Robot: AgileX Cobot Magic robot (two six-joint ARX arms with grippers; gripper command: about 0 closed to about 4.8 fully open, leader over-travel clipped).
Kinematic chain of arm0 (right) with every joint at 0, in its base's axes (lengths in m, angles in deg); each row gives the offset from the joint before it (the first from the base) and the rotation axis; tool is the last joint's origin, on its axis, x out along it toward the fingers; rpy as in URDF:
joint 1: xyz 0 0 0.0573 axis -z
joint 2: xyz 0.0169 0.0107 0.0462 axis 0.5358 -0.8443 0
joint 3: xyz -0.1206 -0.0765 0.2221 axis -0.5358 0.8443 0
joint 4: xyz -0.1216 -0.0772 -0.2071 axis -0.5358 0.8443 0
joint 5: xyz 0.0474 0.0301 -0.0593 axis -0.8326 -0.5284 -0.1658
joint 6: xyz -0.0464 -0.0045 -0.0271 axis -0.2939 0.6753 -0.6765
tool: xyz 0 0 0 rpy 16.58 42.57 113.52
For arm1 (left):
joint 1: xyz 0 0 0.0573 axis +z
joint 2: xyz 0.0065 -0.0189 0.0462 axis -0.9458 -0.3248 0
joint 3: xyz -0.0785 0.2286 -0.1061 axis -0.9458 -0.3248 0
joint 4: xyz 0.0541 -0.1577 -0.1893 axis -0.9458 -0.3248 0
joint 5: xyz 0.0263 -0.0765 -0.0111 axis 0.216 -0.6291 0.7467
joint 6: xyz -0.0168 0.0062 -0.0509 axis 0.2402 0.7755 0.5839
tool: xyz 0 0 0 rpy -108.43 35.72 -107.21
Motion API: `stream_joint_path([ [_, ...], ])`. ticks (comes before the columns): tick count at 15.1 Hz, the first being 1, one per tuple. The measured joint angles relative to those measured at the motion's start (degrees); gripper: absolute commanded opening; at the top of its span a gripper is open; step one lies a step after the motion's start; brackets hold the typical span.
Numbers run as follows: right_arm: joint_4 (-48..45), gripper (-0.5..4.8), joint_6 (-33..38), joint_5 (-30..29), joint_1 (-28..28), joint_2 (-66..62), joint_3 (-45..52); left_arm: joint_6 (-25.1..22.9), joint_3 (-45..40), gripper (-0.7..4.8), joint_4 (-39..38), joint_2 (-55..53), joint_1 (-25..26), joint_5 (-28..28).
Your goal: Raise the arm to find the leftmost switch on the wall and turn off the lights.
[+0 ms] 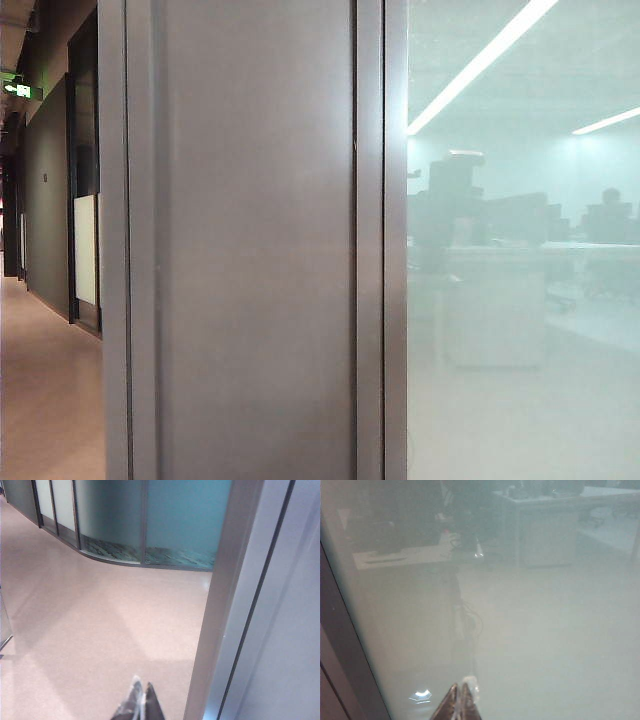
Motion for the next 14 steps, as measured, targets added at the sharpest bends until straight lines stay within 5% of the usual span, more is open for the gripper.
stream_joint_path([
  [11,0.0,-0.01,0.0,0.0,0.0,0.0,0.0,0.2,0.0,-0.05,0.4,0.0,0.0,0.0],
  [14,-6.1,-0.01,0.0,0.0,0.0,0.0,0.0,0.2,0.0,-0.05,9.0,0.0,0.0,-2.1],
])
